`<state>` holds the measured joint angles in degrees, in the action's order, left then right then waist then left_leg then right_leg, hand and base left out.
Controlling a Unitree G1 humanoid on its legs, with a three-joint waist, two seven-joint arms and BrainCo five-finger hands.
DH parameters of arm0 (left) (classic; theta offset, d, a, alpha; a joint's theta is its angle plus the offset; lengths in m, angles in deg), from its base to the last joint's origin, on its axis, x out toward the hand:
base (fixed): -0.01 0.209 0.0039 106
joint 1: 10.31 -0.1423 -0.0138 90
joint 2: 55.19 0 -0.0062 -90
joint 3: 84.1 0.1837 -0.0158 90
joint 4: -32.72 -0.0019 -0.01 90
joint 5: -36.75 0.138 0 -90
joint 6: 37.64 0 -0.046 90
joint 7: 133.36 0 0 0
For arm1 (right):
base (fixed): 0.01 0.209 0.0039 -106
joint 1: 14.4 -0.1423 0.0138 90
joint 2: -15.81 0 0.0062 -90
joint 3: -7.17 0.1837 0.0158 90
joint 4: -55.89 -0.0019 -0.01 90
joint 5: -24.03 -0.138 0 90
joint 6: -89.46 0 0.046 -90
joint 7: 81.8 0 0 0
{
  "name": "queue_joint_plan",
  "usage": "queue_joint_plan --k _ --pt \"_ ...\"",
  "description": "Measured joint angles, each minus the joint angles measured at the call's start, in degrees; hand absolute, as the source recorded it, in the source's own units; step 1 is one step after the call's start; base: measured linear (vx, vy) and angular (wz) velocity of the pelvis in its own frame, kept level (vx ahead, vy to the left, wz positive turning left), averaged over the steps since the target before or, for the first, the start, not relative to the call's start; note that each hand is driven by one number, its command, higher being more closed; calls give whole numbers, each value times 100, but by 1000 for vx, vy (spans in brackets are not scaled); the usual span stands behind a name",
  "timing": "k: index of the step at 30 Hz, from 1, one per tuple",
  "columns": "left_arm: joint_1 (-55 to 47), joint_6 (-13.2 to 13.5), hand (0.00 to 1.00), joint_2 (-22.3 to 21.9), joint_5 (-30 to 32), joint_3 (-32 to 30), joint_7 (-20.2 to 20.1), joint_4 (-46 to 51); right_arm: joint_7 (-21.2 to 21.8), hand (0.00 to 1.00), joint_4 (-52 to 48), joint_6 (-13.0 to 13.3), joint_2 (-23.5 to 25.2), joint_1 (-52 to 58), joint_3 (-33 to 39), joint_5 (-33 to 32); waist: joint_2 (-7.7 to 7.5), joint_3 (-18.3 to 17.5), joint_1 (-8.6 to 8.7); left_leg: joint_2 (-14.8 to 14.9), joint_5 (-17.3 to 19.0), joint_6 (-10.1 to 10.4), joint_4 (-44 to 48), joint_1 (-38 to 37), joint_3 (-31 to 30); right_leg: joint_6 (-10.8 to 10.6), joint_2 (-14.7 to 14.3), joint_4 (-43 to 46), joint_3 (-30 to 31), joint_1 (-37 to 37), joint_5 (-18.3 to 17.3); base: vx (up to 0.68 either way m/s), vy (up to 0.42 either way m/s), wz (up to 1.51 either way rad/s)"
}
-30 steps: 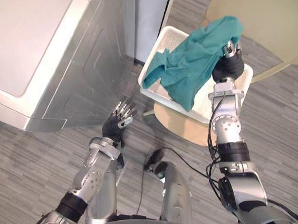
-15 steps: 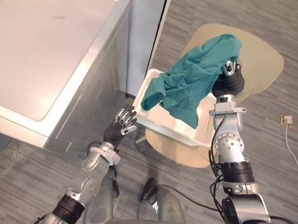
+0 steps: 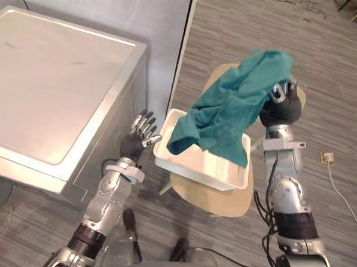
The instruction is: Pick up the laundry basket with both hands and put the clothes into the washing machine.
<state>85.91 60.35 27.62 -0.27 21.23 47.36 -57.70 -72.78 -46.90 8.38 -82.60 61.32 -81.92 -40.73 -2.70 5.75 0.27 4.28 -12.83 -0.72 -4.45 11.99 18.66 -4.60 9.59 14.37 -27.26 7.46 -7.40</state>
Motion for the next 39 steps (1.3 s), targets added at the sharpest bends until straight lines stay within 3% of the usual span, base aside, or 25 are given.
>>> queue_joint_plan --k 9,13,18,25,28,34,39 --pt "676 -26 0 59 493 109 48 -257 250 100 -481 -188 8 584 -320 -2 72 -175 67 30 49 67 -37 10 11 -4 -93 -310 100 -50 165 11 -10 -6" --pt "1249 -158 0 147 718 528 4 -777 321 100 -484 -311 94 588 -687 -10 76 -198 111 18 57 78 -37 65 15 -6 -95 -363 132 -1 255 19 -1 -3" --pt "1761 -518 0 129 865 1457 -295 -1577 335 100 -484 -441 252 558 -1475 -21 87 -267 117 4 27 40 -5 124 39 -27 -96 -420 192 75 335 49 -16 -6" --pt "2453 -787 0 -401 903 2115 -272 -3087 190 100 -469 -530 1303 400 -2449 -32 105 -278 105 10 48 69 -7 129 4 -23 -92 -392 283 143 335 41 -27 -6" --pt "2545 -794 0 -493 692 2201 -148 -3274 67 100 -436 -458 1370 330 -2504 -103 104 -278 119 10 71 101 -7 129 4 -22 -86 -368 296 158 332 42 -26 -2" --pt "2641 -795 0 -495 -420 2404 -17 -3419 -44 100 -419 -260 1445 312 -2497 -258 105 -278 158 16 101 144 -38 134 -7 -8 -75 -311 306 187 285 31 -25 0" --pt "2640 -783 0 -495 -682 2430 -10 -3388 -42 100 -418 -243 1444 323 -2482 -253 104 -279 171 7 102 145 -29 148 -37 -20 -59 -245 286 198 234 66 -38 3"
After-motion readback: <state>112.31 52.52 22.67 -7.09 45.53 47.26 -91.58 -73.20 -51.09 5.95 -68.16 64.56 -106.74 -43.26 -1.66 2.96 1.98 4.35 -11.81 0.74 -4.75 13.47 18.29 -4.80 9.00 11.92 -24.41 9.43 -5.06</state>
